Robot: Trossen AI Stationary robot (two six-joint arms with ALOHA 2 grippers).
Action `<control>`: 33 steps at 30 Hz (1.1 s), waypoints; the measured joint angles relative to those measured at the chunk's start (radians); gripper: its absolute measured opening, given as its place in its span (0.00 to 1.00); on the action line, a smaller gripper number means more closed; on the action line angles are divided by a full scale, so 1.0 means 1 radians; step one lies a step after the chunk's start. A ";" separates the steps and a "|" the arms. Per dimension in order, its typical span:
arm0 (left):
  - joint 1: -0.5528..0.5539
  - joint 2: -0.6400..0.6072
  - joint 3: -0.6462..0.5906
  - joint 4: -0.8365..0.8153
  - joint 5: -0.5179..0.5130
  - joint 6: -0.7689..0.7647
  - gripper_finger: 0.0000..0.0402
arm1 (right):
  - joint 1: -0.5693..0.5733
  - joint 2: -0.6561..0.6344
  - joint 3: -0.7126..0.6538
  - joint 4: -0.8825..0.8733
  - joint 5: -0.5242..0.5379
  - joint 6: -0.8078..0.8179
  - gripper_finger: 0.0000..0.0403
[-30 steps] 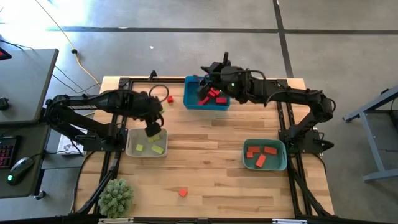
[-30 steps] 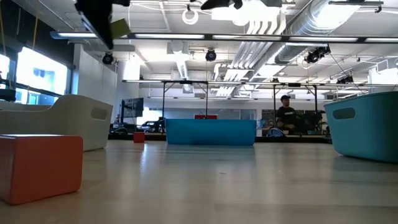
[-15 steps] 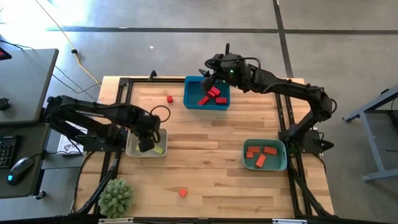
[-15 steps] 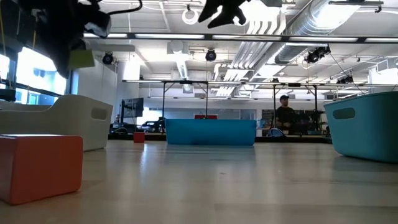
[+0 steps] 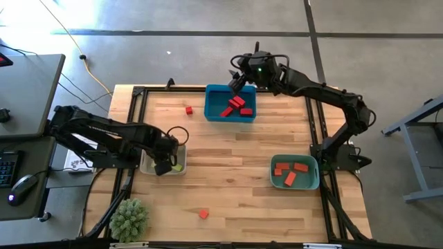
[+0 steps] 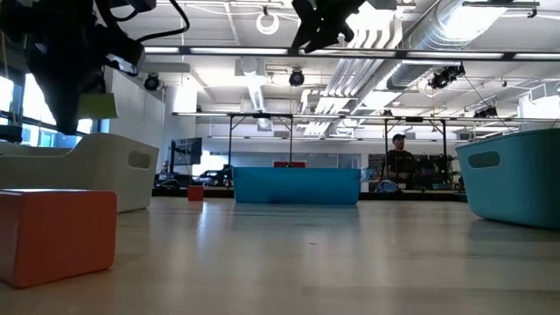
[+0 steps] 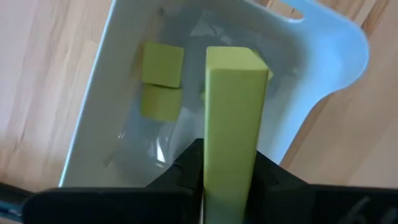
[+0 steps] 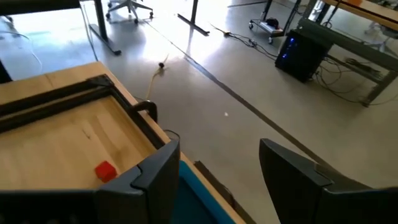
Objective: Sort & place blocks by color
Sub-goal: Put the green block into the white bin, then put the red block into the blue bin
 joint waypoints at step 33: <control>0.055 0.013 0.127 0.017 -0.023 -0.121 0.38 | -0.151 0.000 0.000 -0.045 -0.124 -0.040 0.51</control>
